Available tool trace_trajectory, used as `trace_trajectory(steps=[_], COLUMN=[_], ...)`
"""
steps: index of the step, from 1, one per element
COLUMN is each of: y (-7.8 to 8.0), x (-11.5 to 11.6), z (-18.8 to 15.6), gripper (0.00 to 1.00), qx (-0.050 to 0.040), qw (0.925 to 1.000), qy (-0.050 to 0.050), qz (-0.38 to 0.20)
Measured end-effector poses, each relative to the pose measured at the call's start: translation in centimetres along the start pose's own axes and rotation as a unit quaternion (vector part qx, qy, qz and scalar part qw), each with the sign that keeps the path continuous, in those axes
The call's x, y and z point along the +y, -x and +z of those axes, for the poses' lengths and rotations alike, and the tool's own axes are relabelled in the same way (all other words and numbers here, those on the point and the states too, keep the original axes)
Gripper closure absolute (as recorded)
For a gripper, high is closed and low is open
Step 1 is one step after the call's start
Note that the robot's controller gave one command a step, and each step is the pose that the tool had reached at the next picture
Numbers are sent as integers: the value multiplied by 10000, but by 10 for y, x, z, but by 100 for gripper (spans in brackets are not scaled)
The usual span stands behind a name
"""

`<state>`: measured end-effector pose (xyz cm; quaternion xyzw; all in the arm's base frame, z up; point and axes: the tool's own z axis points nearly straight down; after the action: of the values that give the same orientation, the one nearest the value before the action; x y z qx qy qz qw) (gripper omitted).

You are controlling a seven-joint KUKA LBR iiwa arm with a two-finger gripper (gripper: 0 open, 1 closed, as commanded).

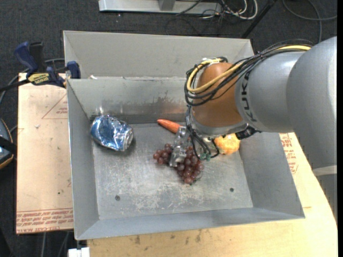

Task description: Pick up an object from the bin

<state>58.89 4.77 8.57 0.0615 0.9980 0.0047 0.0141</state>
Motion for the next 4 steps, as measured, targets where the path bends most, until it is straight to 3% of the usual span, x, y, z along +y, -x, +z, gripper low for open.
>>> trace_trajectory(steps=[1,3,4], y=[0,-3,-1], x=[0,-1,-1], z=[-2,-27,-43], gripper=[100,100,100], qx=[17,142,126], qw=[10000,9999,9999], qy=[-4,-46,-47], qz=[-1,-6,-5])
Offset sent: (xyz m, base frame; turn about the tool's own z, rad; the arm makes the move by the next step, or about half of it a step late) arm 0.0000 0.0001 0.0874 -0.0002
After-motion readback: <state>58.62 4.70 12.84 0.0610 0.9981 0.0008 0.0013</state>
